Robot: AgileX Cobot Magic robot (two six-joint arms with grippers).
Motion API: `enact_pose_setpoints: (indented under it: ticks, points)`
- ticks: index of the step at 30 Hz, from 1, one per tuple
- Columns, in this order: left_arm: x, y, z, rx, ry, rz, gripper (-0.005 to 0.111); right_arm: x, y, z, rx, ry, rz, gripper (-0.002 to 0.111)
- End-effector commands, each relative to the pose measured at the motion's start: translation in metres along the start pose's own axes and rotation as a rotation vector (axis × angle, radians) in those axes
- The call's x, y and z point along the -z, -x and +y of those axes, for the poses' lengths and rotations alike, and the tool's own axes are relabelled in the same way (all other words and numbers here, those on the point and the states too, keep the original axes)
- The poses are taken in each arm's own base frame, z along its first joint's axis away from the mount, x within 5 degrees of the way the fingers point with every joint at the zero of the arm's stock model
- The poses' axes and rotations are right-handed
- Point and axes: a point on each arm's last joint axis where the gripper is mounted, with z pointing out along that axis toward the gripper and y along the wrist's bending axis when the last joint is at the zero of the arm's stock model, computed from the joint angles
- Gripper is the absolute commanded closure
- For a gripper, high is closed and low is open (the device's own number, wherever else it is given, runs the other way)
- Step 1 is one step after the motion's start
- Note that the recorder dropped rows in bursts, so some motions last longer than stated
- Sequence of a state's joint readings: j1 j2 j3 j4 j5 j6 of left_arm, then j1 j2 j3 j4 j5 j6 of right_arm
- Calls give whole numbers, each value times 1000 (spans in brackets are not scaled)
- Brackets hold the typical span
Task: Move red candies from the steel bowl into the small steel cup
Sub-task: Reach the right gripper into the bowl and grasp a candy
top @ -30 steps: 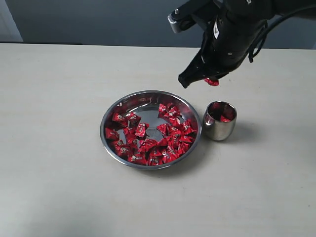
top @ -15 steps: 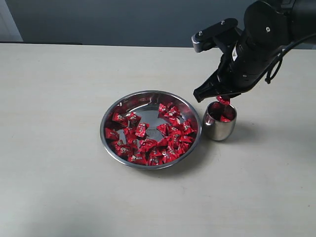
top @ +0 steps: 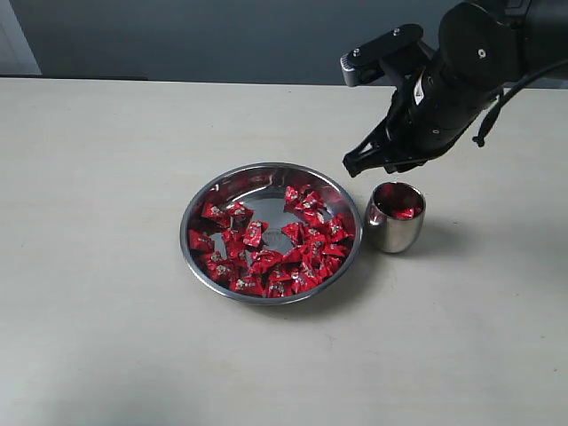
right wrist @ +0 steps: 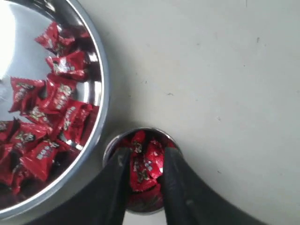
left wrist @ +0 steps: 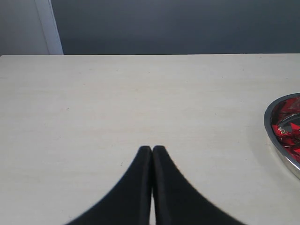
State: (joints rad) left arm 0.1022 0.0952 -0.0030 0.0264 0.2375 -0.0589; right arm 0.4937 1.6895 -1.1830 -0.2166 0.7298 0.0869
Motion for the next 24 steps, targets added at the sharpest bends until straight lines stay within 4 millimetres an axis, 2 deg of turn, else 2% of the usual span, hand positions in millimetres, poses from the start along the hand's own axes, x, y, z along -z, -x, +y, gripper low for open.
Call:
enact_pose_setpoints:
  ticks: [1, 5, 9, 12, 17, 24]
  points:
    - [0, 0, 0, -1, -5, -8, 106, 4, 8, 13, -7, 120, -95, 82]
    - [0, 0, 0, -1, -5, -8, 106, 8, 18, 43, 37, 321, -204, 82]
    - [0, 0, 0, -1, -5, -8, 106, -5, 23, 64, 62, 419, -240, 82]
    - [0, 0, 0, -1, -5, -8, 106, -26, 22, 69, 18, 437, -206, 79]
    - [0, 0, 0, -1, -5, -8, 106, -58, 18, 75, -40, 443, -152, 58]
    - [0, 0, 0, -1, -5, -8, 106, -86, 17, 77, -127, 419, -153, 61]
